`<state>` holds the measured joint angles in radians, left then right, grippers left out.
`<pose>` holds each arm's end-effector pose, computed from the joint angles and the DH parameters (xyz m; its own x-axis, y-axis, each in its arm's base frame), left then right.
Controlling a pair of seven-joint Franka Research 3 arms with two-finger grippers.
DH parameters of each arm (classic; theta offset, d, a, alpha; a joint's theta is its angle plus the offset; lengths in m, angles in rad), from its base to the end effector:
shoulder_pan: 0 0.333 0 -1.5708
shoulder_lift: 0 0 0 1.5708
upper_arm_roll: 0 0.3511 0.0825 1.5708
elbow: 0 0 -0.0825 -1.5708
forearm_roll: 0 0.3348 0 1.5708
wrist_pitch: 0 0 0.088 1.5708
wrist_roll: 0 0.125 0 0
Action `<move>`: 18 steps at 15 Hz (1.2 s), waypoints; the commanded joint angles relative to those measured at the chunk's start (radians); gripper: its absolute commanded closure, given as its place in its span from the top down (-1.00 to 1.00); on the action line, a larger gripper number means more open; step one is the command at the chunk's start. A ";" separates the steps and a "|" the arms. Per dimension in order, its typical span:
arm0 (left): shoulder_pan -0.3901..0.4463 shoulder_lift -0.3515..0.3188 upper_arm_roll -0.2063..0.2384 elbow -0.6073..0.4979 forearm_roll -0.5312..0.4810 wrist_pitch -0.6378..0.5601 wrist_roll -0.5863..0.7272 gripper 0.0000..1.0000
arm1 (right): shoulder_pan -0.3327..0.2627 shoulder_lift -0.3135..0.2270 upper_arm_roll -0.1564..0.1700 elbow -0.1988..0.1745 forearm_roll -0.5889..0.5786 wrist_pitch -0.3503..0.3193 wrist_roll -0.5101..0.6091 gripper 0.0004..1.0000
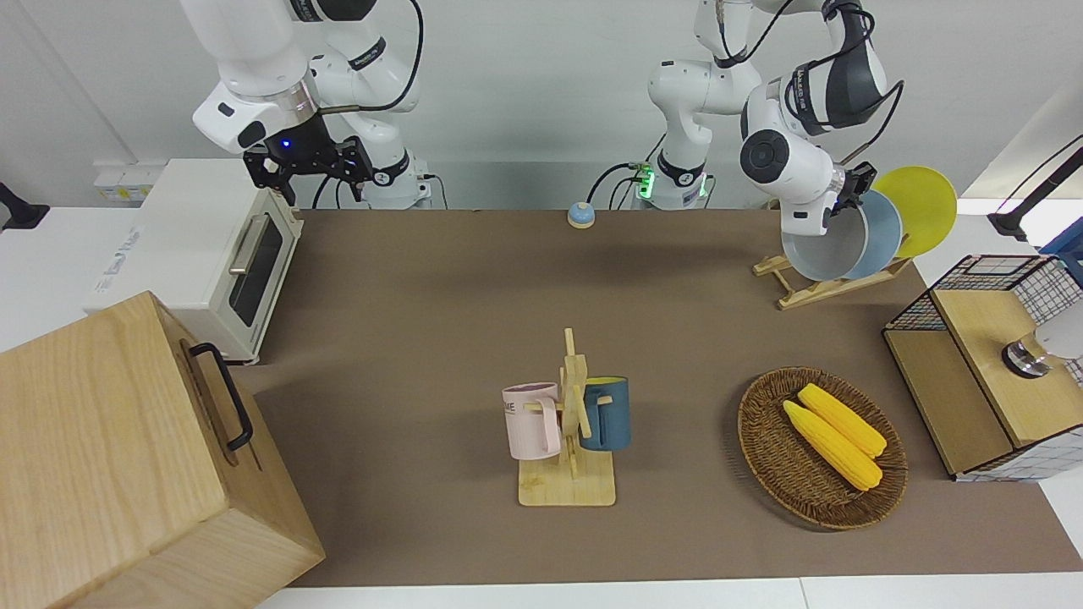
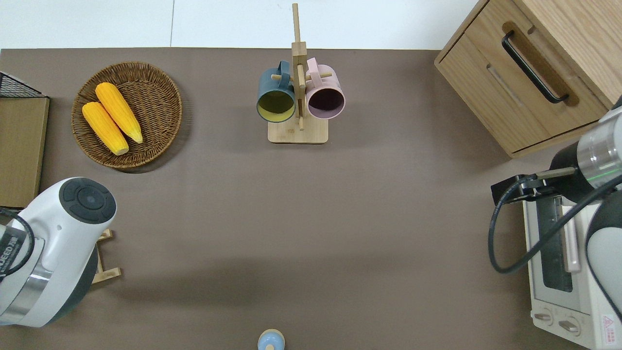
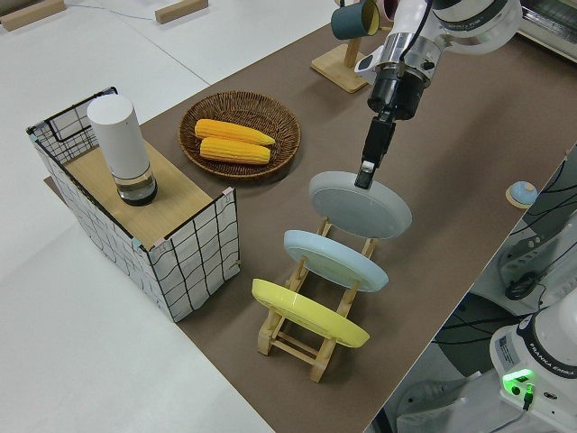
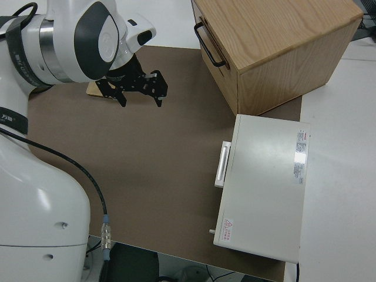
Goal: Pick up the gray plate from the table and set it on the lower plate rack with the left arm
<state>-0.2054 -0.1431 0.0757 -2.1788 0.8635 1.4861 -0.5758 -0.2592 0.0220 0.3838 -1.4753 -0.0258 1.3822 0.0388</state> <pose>0.4083 0.0495 0.5034 0.9571 0.2851 -0.0507 0.1163 -0.5387 -0.8344 0.4876 0.0547 0.6556 0.9904 0.0809 -0.1125 0.0839 -0.9962 0.0219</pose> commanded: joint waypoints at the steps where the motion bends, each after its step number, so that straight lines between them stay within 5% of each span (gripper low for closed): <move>1: -0.014 0.000 0.007 -0.053 0.019 0.051 -0.097 -1.00 | -0.023 -0.002 0.021 0.007 -0.006 -0.011 0.012 0.97; 16: -0.034 0.054 0.007 -0.058 -0.015 0.097 -0.223 -1.00 | -0.023 -0.002 0.021 0.007 -0.006 -0.011 0.012 0.97; 17: -0.034 0.054 0.007 -0.058 -0.015 0.097 -0.223 -0.90 | -0.023 -0.002 0.021 0.007 -0.006 -0.011 0.012 0.97; 18: -0.034 0.054 0.007 -0.058 -0.015 0.099 -0.214 -0.13 | -0.023 -0.002 0.021 0.007 -0.005 -0.011 0.012 0.97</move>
<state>-0.2281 -0.0845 0.0745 -2.2260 0.8580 1.5738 -0.7810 -0.2592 0.0220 0.3838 -1.4753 -0.0258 1.3822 0.0388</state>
